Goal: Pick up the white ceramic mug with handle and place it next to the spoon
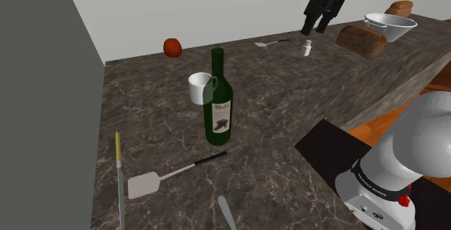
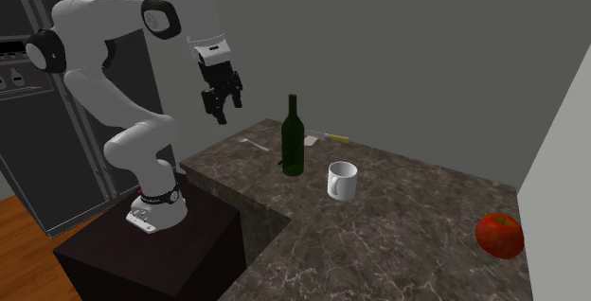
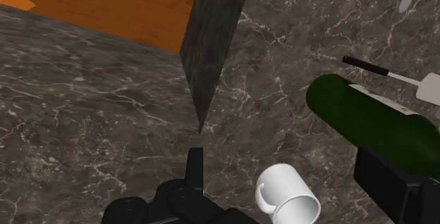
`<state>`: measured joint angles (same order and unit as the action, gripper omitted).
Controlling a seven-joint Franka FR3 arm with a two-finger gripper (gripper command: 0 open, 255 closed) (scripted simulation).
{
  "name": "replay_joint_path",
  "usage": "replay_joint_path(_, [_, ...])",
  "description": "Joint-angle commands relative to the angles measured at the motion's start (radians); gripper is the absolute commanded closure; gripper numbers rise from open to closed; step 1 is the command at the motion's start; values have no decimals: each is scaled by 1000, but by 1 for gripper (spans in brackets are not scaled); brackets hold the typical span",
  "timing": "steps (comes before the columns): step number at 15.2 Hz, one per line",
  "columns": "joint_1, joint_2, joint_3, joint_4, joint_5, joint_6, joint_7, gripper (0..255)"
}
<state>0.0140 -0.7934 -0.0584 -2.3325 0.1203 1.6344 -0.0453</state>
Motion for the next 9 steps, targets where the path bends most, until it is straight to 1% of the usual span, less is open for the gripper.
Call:
replay_joint_path(1, [0, 0, 0, 0, 0, 0, 0, 0])
replay_joint_path(9, [40, 243, 99, 40, 20, 195, 55, 0])
